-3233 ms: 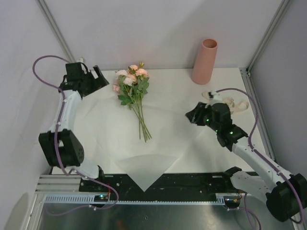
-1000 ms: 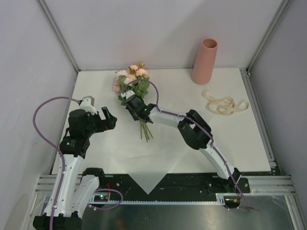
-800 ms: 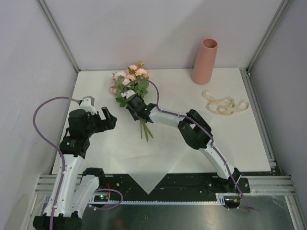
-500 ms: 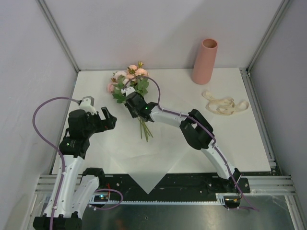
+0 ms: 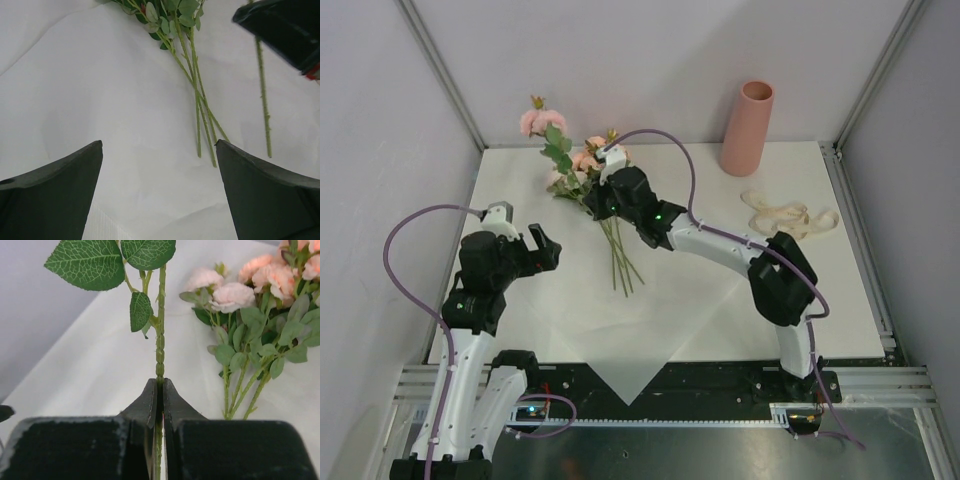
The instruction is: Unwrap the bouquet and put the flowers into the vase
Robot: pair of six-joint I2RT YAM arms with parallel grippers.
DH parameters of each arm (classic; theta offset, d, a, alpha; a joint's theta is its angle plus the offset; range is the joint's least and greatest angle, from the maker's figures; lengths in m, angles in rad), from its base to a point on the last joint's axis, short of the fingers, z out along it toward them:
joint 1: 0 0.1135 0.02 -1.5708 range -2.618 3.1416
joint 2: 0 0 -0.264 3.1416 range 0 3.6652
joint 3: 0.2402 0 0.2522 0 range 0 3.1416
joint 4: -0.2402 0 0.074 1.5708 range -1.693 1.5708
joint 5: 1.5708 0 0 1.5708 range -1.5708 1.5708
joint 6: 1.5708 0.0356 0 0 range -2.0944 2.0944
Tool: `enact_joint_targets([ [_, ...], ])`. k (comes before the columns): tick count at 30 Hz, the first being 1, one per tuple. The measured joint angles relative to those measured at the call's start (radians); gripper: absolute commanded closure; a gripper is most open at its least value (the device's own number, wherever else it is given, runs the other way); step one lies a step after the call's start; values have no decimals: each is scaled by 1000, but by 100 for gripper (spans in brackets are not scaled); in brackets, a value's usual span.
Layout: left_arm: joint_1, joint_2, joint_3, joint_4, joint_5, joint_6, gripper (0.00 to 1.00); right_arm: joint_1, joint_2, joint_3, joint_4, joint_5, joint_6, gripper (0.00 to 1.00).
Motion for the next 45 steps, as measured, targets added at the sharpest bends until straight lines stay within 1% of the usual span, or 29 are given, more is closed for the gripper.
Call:
enact_joint_targets([
  [4, 0, 0, 0, 0, -8, 0, 0, -29, -80, -84, 109, -56, 38, 100],
  [8, 0, 0, 0, 0, -13, -1, 0, -64, -144, -166, 218, -95, 39, 100],
  [14, 0, 0, 0, 0, -14, -6, 0, -138, -251, -287, 423, -122, -59, 100],
  [21, 0, -9, -1, 0, -13, -7, 0, -324, -328, -310, 617, -192, -143, 100],
  [28, 0, -10, -1, 0, -7, -7, 0, -517, -328, -302, 814, -229, -227, 100],
  [31, 0, -8, -1, 0, -4, -7, 0, -587, -282, -238, 893, -254, -247, 100],
  [34, 0, -4, -1, 0, 1, -7, 0, -648, -218, -135, 939, -272, -253, 100],
  [36, 0, -2, -1, 0, 3, -6, 0, -689, -159, -34, 958, -280, -259, 100],
  [40, 0, 3, -1, 1, 3, -6, 0, -744, -45, 146, 975, -283, -276, 100],
  [45, 0, 6, -1, 2, 3, -6, 0, -789, 93, 340, 959, -286, -288, 100],
])
